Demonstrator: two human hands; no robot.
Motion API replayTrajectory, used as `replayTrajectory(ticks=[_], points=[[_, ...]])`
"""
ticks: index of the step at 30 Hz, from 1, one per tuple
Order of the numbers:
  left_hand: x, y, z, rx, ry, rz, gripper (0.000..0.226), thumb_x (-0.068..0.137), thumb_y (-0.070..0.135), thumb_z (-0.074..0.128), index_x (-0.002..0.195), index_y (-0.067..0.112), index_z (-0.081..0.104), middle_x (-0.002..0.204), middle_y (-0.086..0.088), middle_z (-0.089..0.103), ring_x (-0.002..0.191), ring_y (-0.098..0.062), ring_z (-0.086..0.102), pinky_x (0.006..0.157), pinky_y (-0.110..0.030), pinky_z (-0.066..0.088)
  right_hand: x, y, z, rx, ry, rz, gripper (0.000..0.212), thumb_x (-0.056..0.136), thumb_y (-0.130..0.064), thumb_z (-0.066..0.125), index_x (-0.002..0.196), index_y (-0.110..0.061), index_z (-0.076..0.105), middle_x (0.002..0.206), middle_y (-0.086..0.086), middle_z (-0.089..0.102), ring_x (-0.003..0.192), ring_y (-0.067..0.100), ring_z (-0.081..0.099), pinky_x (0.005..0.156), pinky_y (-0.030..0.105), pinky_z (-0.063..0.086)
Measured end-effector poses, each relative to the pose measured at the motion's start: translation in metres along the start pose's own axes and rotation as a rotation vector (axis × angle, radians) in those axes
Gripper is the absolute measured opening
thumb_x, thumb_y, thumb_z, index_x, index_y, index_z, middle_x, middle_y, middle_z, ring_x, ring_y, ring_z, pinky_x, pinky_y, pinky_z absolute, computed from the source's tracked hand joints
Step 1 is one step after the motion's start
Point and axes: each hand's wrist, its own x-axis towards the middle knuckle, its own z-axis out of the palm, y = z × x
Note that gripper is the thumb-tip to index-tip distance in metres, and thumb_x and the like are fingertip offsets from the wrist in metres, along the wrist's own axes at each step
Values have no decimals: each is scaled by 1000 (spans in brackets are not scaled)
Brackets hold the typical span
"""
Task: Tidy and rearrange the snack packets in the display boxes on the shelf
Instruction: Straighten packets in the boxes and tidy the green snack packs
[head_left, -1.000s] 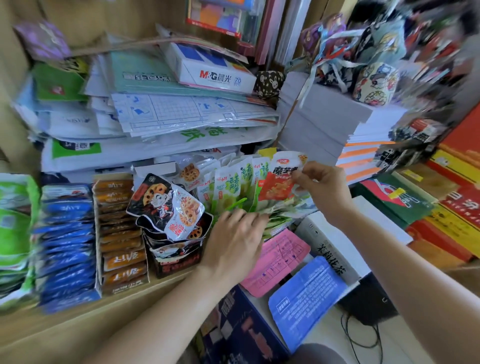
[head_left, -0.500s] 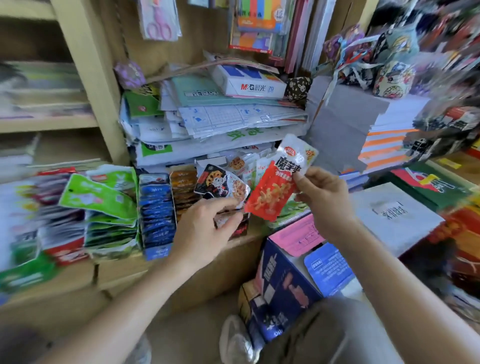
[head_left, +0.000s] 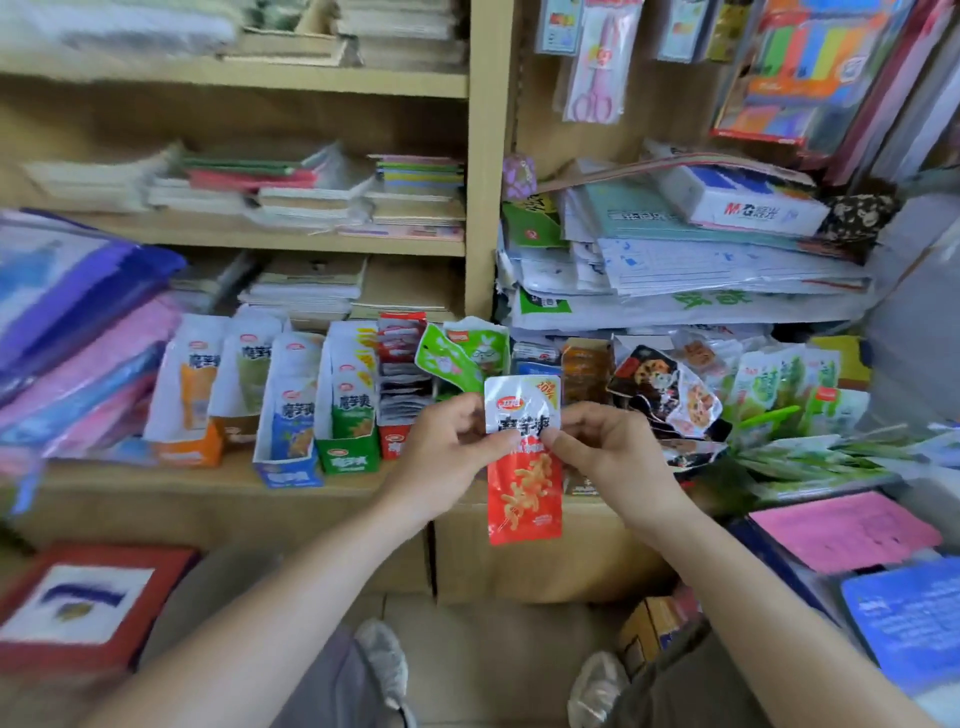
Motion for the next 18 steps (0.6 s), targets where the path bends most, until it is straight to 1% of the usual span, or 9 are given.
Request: replayTrajectory(ticks=[3, 6, 9, 11, 12, 13, 14, 16, 18], points=[[-6, -11, -38, 72, 110, -38, 17, 91, 14, 72, 108, 17, 72, 100, 3, 78, 90, -9, 74, 83, -36, 61, 21, 4, 38, 15, -86, -8, 9, 90, -9, 70, 95, -1, 70, 81, 14, 75, 68, 12, 67, 61, 23, 53], [-8, -26, -77, 114, 264, -60, 11, 91, 15, 72, 100, 20, 72, 94, 6, 77, 89, -7, 73, 76, -30, 59, 42, 17, 67, -51, -122, -52, 9, 87, -7, 74, 95, -10, 72, 81, 9, 74, 70, 8, 65, 65, 22, 52], [-3, -44, -119, 68, 426, -69, 5, 92, 13, 71, 97, 14, 71, 90, -1, 76, 79, -5, 71, 63, -19, 52, 63, 37, 86, -300, -94, -155, 16, 85, -10, 76, 99, -17, 73, 87, -4, 72, 79, 3, 64, 72, 16, 48], [5, -57, -147, 66, 525, -51, 15, 88, 23, 74, 88, 10, 67, 82, -13, 72, 74, -15, 67, 66, -29, 48, 77, 51, 95, -532, -53, -259, 28, 84, -16, 78, 111, -18, 71, 103, -8, 69, 100, 8, 61, 83, 14, 43], [10, -63, -158, 67, 559, -48, 22, 87, 27, 74, 81, 9, 63, 77, -19, 67, 72, -20, 63, 67, -33, 46, 84, 58, 99, -635, -51, -323, 37, 82, -20, 80, 118, -19, 69, 115, -5, 66, 110, 14, 58, 90, 19, 41], [17, -69, -167, 60, 579, -43, 25, 87, 27, 74, 76, 10, 60, 74, -22, 63, 71, -21, 60, 67, -34, 45, 90, 64, 103, -734, -59, -386, 47, 81, -25, 80, 125, -21, 65, 127, -2, 62, 119, 20, 53, 97, 27, 41], [23, -72, -174, 42, 594, -36, 22, 90, 23, 73, 77, 9, 60, 75, -23, 63, 72, -20, 59, 65, -32, 46, 97, 69, 107, -832, -69, -429, 56, 80, -32, 80, 132, -24, 60, 138, -1, 55, 126, 24, 46, 101, 37, 40], [39, -71, -181, -5, 617, -7, 9, 94, 12, 68, 86, 13, 66, 81, -15, 70, 76, -18, 63, 60, -25, 51, 109, 74, 113, -1002, -95, -461, 73, 80, -46, 76, 144, -31, 46, 156, -3, 36, 141, 29, 31, 105, 51, 35], [57, -65, -184, -12, 634, 50, 17, 95, 7, 66, 89, 23, 68, 85, -7, 73, 77, -17, 66, 61, -27, 55, 125, 73, 114, -1103, -141, -441, 81, 80, -58, 69, 150, -36, 35, 163, -6, 22, 149, 30, 18, 110, 56, 29]])
